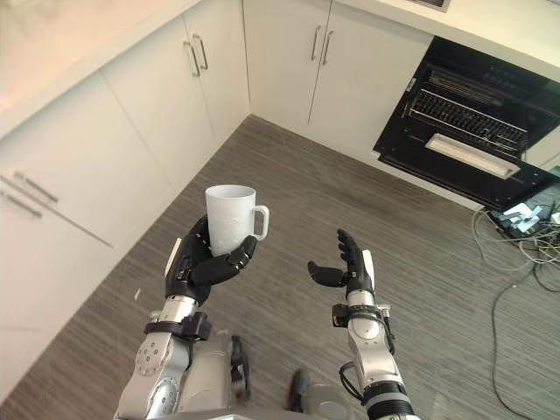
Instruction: Walk over to the sink, pick up the cup, carry it to the dishwasher, place the cup inside the dishwasher, then close the dishwasher door
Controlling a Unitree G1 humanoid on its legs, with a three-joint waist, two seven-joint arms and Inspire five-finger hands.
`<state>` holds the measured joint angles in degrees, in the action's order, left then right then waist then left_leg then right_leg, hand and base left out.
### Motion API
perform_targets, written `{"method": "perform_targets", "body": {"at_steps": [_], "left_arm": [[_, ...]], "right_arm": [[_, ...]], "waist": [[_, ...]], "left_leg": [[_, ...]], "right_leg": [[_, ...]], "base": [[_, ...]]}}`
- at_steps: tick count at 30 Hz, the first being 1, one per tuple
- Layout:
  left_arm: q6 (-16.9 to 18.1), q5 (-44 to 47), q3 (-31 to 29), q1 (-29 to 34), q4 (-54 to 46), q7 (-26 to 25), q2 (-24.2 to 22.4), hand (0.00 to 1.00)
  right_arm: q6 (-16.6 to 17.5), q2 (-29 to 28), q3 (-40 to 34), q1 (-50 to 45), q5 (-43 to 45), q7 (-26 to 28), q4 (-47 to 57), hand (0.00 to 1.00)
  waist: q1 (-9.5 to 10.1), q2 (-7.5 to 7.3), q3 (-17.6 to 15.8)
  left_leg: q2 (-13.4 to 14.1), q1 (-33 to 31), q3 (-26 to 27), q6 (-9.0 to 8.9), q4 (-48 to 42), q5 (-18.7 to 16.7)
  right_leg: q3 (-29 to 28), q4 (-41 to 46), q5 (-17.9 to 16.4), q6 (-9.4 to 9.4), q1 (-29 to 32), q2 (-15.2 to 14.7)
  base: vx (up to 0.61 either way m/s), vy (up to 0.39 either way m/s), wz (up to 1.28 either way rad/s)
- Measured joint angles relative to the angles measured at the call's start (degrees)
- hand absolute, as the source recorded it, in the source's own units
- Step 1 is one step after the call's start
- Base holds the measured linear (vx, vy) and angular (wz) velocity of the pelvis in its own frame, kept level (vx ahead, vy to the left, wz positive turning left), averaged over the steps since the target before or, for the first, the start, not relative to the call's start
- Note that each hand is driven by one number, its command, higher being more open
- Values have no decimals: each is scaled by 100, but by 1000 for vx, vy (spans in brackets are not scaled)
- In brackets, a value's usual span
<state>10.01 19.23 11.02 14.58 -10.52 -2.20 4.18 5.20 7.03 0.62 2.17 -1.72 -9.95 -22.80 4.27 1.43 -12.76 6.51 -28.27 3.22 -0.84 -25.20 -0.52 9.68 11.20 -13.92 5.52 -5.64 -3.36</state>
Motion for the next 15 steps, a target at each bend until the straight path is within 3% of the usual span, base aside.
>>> {"method": "perform_targets", "body": {"at_steps": [1, 3, 4, 5, 6, 7, 8, 9, 10, 13, 15], "left_arm": [[-80, -5, -80, -47, 15, -48, 119, 30], [-81, -5, -194, -75, -105, -92, 128, 30], [-80, -4, -238, -66, -147, -158, 143, 30], [-79, -4, -240, -36, -159, -176, 135, 30], [-81, -12, -236, 54, -175, -179, 174, 30], [-86, -16, -229, 87, -175, -179, 211, 30], [-101, -21, -193, 178, -175, -180, 312, 30], [-101, -23, -178, 212, -175, -184, 346, 30], [-100, -23, -134, 258, -178, -195, 383, 30], [-94, -21, -59, 252, -269, -209, 377, 30], [-88, -23, -27, 164, -285, -206, 377, 30]], "right_arm": [[-38, -146, 18, 34, 1, -21, -254, 90], [-40, -163, 52, 57, 1, 2, -254, 90], [-38, -206, 51, 39, 0, 0, -241, 90], [-37, -222, 51, 55, 0, 4, -243, 90], [-36, -306, 51, 86, -8, 8, -246, 90], [-36, -358, 55, 113, -13, 18, -248, 90], [-38, -448, 81, 106, -16, 30, -283, 90], [-39, -475, 91, 102, -20, 34, -298, 90], [-39, -511, 100, 103, -32, 40, -308, 90], [-38, -510, 110, 136, -65, 36, -273, 90], [-39, -500, 105, 154, -69, 11, -269, 90]], "waist": [[-64, -310, 54], [-48, -311, 53], [-39, -326, 55], [-26, -310, 57], [-26, -301, 41], [-31, -320, 33], [-68, -324, 30], [-79, -324, 30], [-112, -323, 31], [-233, -323, 45], [-345, -321, 47]], "left_leg": [[-320, 247, 194, 313, -1, 76], [-350, 242, 191, 440, -446, -397], [-399, 326, 249, 543, -982, -939], [-379, 436, 308, 550, -1090, -1165], [-331, 714, 482, 562, -1140, -1501], [-322, 874, 579, 579, -1142, -1620], [-259, 1304, 798, 576, -1098, -1873], [-234, 1499, 899, 567, -1025, -1936], [-209, 1921, 1106, 551, -741, -2006], [-200, 2640, 1463, 458, -103, -2058], [-203, 3075, 1662, 321, 231, -2133]], "right_leg": [[-224, -158, -96, -26, -229, -339], [-326, -121, -58, -69, -295, -318], [-401, 345, 84, -122, -288, -362], [-455, 717, 50, -75, -203, -417], [-628, 1859, 92, 6, 193, -520], [-679, 2540, 215, 147, 481, -601], [-629, 4051, 243, 202, 1173, -716], [-507, 4406, 208, 142, 1391, -758], [-167, 4647, 95, -50, 1759, -821], [787, 3738, -54, -295, 2390, -777], [1389, 2066, 105, -441, 2528, -566]], "base": [[817, 378, -17], [592, 236, -11], [523, 199, -31], [581, 248, -57], [354, 170, -61], [468, 208, -84], [372, 143, -70], [432, 136, -87], [285, 73, -76], [383, 45, -66], [367, 17, -44]]}}
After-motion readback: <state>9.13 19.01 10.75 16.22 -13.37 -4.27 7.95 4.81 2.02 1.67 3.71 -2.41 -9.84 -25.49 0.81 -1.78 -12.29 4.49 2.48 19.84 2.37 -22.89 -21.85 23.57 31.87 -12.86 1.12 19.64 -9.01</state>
